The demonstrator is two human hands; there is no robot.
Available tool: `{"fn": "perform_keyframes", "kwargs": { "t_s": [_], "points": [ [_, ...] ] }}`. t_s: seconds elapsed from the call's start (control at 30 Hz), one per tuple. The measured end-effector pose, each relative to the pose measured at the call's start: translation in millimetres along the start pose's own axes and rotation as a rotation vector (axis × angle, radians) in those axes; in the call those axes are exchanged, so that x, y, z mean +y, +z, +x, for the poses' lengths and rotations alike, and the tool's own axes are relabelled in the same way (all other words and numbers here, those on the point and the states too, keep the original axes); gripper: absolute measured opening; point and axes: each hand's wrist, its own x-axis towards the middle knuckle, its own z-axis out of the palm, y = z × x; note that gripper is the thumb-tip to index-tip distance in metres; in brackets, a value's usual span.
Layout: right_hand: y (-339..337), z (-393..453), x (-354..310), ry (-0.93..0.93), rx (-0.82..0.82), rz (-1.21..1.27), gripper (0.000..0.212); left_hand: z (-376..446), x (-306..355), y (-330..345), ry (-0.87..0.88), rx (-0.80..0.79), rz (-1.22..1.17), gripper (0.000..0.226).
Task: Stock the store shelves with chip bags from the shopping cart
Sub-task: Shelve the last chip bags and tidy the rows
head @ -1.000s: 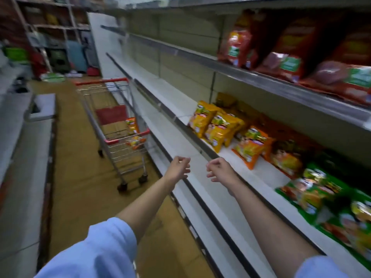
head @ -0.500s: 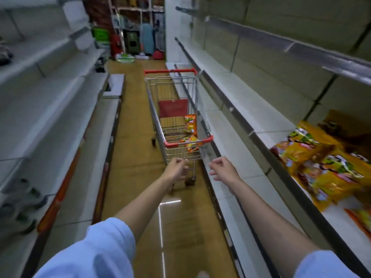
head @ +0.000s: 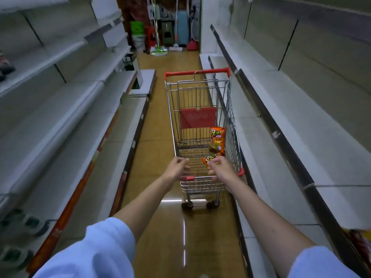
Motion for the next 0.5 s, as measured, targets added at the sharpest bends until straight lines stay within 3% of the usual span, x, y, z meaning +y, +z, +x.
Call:
{"fn": "perform_keyframes", "kwargs": {
  "t_s": [0.2, 0.37, 0.5],
  "points": [
    [-5.4, 75.4, 3.4, 0.070, -0.044, -0.034, 0.021, 72.7, 11.8, 18.6, -0.058, -0.037, 0.016, 0.033],
    [-8.9, 128.5, 20.3, 0.146, -0.037, -0.034, 0.007, 138.9, -3.0, 30.6, -0.163, -0.067, -0.042, 0.020],
    [-11.5, 175.9, 33.7, 0.239, -0.030, -0.030, 0.011, 202.4, -17.2, 41.8, -0.225, -0.102, -0.037, 0.027]
  ]
}}
